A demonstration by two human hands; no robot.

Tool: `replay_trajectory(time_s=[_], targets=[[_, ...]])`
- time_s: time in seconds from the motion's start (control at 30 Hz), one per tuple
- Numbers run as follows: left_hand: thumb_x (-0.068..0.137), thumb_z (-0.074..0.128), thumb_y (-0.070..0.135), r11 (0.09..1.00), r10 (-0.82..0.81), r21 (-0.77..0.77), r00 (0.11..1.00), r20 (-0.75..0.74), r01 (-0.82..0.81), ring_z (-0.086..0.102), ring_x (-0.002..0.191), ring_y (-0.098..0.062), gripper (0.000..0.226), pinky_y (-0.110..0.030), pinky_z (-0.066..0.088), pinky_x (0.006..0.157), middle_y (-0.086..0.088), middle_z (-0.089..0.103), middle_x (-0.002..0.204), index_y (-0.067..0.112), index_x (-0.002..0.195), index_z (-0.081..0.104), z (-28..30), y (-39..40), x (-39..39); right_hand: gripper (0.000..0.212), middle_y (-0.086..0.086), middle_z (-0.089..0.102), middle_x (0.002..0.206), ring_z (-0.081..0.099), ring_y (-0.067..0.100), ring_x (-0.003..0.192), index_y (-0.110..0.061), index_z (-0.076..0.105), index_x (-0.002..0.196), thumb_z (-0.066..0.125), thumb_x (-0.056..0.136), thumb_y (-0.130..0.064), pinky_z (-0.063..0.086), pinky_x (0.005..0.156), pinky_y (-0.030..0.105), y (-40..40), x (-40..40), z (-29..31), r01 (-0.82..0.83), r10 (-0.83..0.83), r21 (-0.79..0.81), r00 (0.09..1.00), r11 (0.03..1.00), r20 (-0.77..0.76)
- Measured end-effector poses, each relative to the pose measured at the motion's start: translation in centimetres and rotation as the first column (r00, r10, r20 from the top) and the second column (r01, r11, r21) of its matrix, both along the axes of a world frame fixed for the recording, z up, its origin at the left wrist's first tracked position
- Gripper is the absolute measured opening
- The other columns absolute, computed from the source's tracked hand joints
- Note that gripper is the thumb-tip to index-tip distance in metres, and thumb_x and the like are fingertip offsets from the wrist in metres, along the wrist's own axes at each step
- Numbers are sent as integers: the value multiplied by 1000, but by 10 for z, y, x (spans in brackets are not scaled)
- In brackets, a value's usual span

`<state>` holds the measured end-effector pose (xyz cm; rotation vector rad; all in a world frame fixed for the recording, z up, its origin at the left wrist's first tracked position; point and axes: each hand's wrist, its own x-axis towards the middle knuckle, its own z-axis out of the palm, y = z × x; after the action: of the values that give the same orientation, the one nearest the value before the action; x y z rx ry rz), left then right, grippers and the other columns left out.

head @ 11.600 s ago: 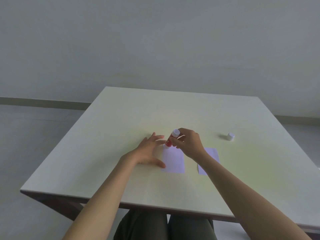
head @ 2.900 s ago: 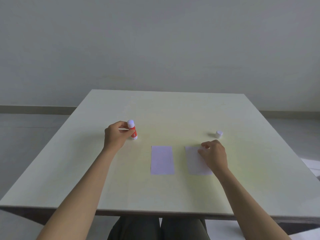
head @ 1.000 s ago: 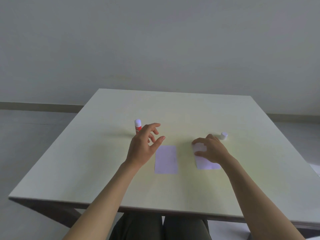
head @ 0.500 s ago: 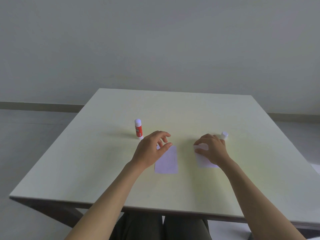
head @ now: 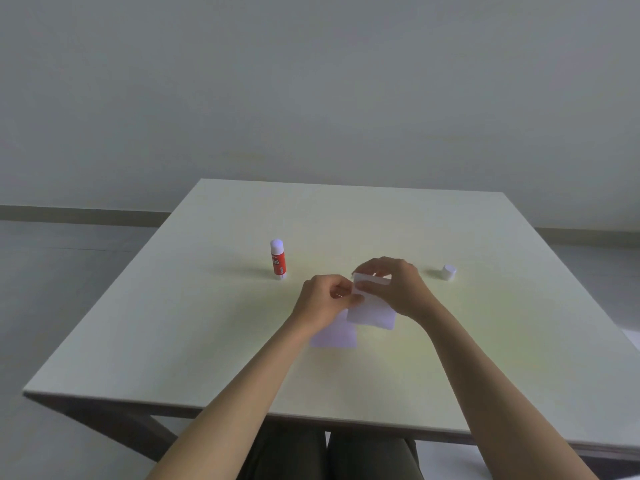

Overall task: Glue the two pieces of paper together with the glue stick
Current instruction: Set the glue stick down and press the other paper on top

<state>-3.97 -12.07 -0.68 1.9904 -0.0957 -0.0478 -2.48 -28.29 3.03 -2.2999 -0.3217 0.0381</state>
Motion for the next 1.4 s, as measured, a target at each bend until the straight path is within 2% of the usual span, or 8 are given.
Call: replay_trajectory(time_s=[0.23, 0.37, 0.5, 0.57, 0.8, 0.97, 1.07, 1.4], targets=[[79, 73, 18, 991, 105, -78, 994, -34, -107, 60, 55, -3, 11, -13, 48, 53, 2, 68, 68, 20, 71, 66, 4, 19, -2, 37, -3, 58, 112, 57, 14, 95, -28, 64, 119, 68, 83, -35, 42, 79, 23, 13, -2, -4, 52, -43, 134, 997, 990, -70], [79, 73, 15, 981, 155, -112, 986, -60, -160, 59, 50, 2, 10, -10, 46, 49, -1, 69, 72, 18, 73, 66, 3, 31, -5, 50, 5, 61, 111, 64, 24, 88, -19, 52, 132, 67, 85, -30, 52, 76, 33, 14, -7, -17, 243, -198, 221, 958, 944, -207], [76, 76, 15, 972, 199, -115, 977, -81, -207, 61, 51, 3, 11, -10, 45, 46, 4, 70, 70, 19, 76, 66, 1, 40, -8, 15, 4, 67, 71, 59, 18, 55, -6, 68, 100, 63, 87, -8, 42, 46, 22, 17, -13, -25, 269, -143, 367, 931, 890, -336], [72, 79, 16, 966, 227, -111, 971, -77, -235, 61, 49, 4, 15, -11, 46, 46, 9, 70, 66, 21, 75, 65, 1, 42, -9, 7, 4, 65, 62, 56, 20, 52, -8, 68, 79, 64, 84, -5, 40, 44, 21, 21, -14, -26, 291, -172, 374, 931, 881, -320], [81, 68, 13, 949, 296, -87, 951, -85, -303, 65, 46, -4, 14, -12, 45, 43, 7, 68, 58, 14, 67, 69, -3, 44, -13, 12, 6, 65, 54, 52, 20, 42, -4, 64, 73, 74, 77, -9, 44, 46, 26, 26, -15, -35, 396, -285, 337, 898, 854, -335], [83, 60, 20, 961, 214, 194, 975, -58, -199, 70, 64, -12, 19, -20, 48, 60, 6, 71, 67, 19, 65, 66, -7, 48, -17, 14, 5, 66, 53, 58, 16, 40, -6, 66, 66, 70, 79, -9, 50, 50, 26, 25, -17, -45, 424, -330, 254, 880, 869, -341], [86, 55, 26, 846, 146, 513, 988, 42, -147, 58, 70, -21, 20, -25, 37, 55, 4, 63, 68, 19, 69, 61, -9, 49, -17, 11, 2, 66, 52, 59, 13, 39, -3, 68, 69, 66, 79, -9, 47, 48, 21, 27, -17, -48, 419, -349, 177, 879, 890, -325], [89, 49, 27, 791, 100, 605, 995, 10, -85, 48, 67, -24, 32, -24, 25, 47, 7, 45, 57, 21, 59, 39, -15, 50, -7, 13, 0, 61, 46, 48, 4, 25, 7, 69, 75, 64, 77, -5, 38, 32, 10, 29, -11, -47, 390, -330, 104, 870, 915, -366]])
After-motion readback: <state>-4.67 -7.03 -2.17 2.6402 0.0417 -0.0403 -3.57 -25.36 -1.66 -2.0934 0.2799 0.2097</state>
